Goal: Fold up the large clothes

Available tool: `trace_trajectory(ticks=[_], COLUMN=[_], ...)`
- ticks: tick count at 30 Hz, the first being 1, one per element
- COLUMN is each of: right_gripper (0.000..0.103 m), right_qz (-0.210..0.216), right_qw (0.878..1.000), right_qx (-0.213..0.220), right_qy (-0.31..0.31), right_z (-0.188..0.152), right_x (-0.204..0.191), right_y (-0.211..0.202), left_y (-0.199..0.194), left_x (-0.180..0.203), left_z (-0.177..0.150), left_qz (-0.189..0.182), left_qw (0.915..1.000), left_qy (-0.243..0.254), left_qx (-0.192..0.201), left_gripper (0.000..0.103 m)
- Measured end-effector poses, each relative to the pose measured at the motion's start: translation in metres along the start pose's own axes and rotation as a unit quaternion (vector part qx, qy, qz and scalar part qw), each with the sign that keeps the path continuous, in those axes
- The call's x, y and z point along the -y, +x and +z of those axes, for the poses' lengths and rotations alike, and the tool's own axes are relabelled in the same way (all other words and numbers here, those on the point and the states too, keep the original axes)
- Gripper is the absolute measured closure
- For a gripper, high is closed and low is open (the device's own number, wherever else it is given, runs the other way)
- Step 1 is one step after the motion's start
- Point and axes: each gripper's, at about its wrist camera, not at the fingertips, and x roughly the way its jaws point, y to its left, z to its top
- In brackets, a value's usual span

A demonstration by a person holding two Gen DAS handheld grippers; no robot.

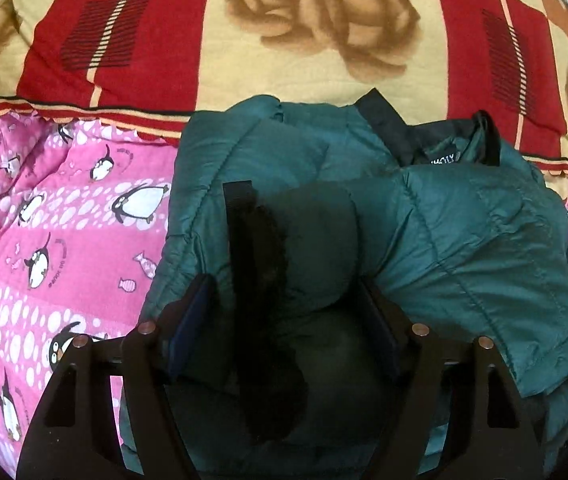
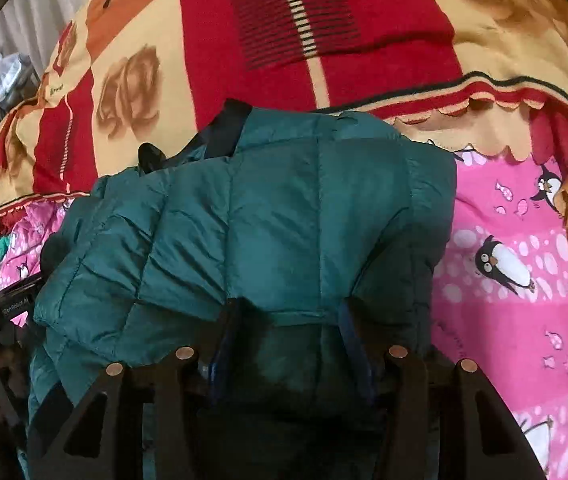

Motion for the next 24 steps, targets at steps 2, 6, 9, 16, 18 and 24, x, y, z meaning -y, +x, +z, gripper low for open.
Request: trace_trajectory(ticks=[2, 6, 9, 16, 18, 24], right_gripper=[0.054, 0.055, 0.055, 0.055, 0.054, 0.054], right_qz=[-0.001, -0.01, -0.04, -0.065, -0.056, -0.062], right_qw=[1.0, 1.0, 0.995, 0.996, 0.998, 0.998], right_qx=[0.002, 0.008, 0.091, 0.051, -0.002, -0.001], right_qy=[-0.002, -0.003, 0.015, 0.035, 0.041, 0.021], right_z=[-0.001, 0.008, 0.024, 0.052, 0.047, 0.043], right_x=[-0.001, -0.003, -0.006, 0.002, 0.011, 0.01], right_y=[-0.001, -0.015, -0.039, 0.013, 0.041, 0.035], left_y=[-0.001, -0.005, -0.006, -0.005, -0.003, -0.002], left_x=[-0.002, -0.006, -0.006, -0.001, -0.001, -0.001], left_z=[0.0, -0.002, -0.002, -0.005, -0.005, -0.003], left_qz=[-0.003, -0.019, -0.021, -0.01, -0.014, -0.01], left_qw=[1.0, 0.9997, 0.9996, 0.9998, 0.9998, 0.9998], left_qy=[-0.001, -0.014, -0.018, -0.005, -0.002, 0.0], left_qx=[-0.001, 0.005, 0.01, 0.017, 0.016, 0.016], left_gripper=[0.028, 0.028, 0.027, 0.026, 0.023, 0.023])
